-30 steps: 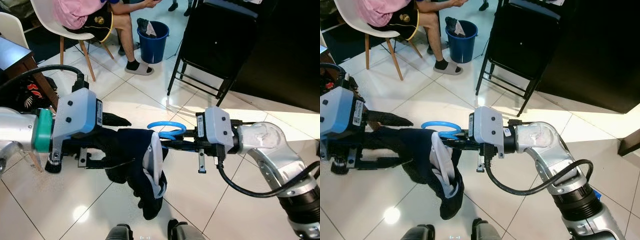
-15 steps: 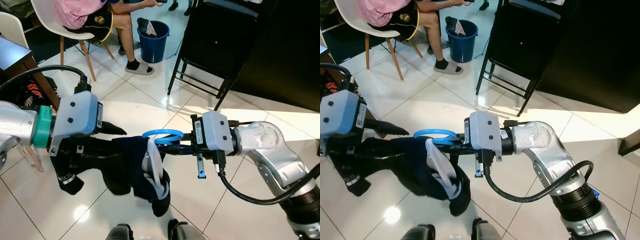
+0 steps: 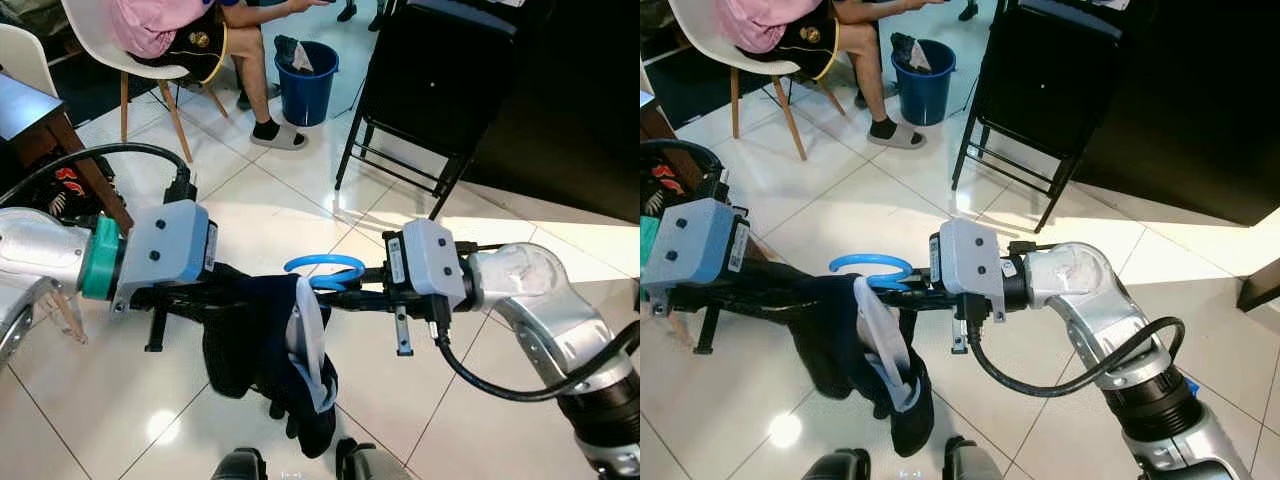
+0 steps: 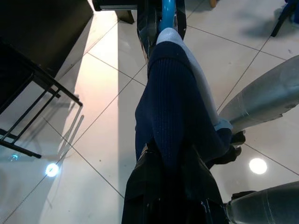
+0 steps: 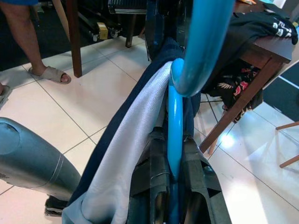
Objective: Hang hanger
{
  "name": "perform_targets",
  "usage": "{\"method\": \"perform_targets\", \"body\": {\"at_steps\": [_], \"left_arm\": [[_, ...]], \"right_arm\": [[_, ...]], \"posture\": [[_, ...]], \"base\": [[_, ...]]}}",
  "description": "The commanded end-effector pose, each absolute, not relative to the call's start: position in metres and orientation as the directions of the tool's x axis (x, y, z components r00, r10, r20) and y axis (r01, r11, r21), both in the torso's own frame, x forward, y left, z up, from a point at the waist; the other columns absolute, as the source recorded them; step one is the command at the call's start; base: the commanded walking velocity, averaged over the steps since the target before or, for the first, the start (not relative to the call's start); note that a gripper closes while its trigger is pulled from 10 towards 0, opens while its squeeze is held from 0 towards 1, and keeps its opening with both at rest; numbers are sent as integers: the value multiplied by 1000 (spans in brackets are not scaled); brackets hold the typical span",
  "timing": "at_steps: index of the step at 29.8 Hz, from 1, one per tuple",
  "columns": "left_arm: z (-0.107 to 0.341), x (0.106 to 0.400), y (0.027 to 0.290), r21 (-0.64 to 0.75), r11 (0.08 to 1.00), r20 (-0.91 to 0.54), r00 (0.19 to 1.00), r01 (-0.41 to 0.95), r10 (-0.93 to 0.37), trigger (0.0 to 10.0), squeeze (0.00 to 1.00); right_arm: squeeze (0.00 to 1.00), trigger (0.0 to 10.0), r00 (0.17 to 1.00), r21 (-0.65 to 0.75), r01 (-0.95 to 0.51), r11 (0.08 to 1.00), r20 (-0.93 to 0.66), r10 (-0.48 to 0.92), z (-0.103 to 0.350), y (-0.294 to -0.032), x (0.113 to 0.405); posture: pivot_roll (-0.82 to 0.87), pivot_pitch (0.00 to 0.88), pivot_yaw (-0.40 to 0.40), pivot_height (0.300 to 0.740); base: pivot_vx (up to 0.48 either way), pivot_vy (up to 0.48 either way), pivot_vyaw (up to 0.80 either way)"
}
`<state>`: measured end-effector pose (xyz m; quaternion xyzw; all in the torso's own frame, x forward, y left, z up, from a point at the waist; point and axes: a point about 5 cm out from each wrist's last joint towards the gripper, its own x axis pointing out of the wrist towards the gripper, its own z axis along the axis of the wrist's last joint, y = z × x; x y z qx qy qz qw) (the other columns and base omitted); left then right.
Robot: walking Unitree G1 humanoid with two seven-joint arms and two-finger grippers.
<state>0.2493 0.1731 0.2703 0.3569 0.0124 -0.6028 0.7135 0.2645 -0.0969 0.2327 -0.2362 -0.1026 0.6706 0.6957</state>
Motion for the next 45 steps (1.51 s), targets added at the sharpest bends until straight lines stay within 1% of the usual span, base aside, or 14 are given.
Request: {"method": "perform_targets", "body": {"at_steps": [1,3,4,10,11,12,13,20,26,27,33,35,38,45], "left_arm": [[268,247,166,495,-22,-448,233,869,-863,0,0],[268,246,167,492,-18,-445,234,870,-865,0,0],[269,245,169,486,-11,-439,234,874,-867,0,0],[267,244,171,486,31,-412,260,874,-873,0,0],[267,243,171,488,38,-406,266,872,-874,0,0],[267,243,171,488,38,-406,266,872,-874,0,0],[267,243,172,490,45,-401,271,871,-875,0,0],[268,246,177,510,105,-373,330,854,-867,0,0],[274,257,178,541,263,-269,461,799,-846,0,0],[278,262,178,539,335,-225,516,772,-827,10000,0],[286,275,183,508,499,-160,647,702,-746,10000,0],[286,275,183,508,499,-160,647,702,-746,10000,0],[290,283,188,450,568,-168,689,690,-705,10000,0],[293,287,187,458,562,-177,690,689,-701,10000,0]], "right_arm": [[0,10000,68,-502,-865,-2,-120,990,239,-91,263],[0,10000,103,-503,-864,34,-110,989,236,-93,266],[1000,10000,119,-478,-877,57,-102,988,233,-95,269],[1000,10000,123,-419,-905,77,-85,989,238,-110,269],[459,10000,151,-418,-902,106,-75,986,245,-121,272],[459,10000,151,-418,-902,106,-75,986,245,-121,272],[0,10000,178,-409,-902,136,-66,982,251,-133,275],[0,10000,313,-418,-873,250,-89,946,265,-183,282],[0,10000,594,-425,-741,520,-53,803,258,-228,298],[0,10000,664,-402,-694,598,-34,747,241,-228,302],[0,10000,817,-313,-535,784,43,575,188,-201,307],[0,10000,817,-313,-535,784,43,575,188,-201,307],[0,10000,796,-279,-560,780,77,600,156,-147,293],[0,10000,738,-255,-634,730,80,670,144,-121,282]], "posture": [[63,116,34,740],[64,117,34,740],[64,118,31,740],[63,122,17,740],[61,122,14,740],[61,122,14,740],[59,122,13,740],[50,119,13,740],[39,116,8,740],[42,119,7,740],[55,125,19,740],[55,125,19,740],[60,129,28,740],[63,136,28,740]], "base": [[0,0,0],[0,0,0],[0,0,0],[0,0,0],[0,0,0],[0,0,0],[0,0,0],[0,0,0],[0,0,0],[0,0,0],[0,0,0],[0,0,0],[0,0,0],[0,0,0]]}}
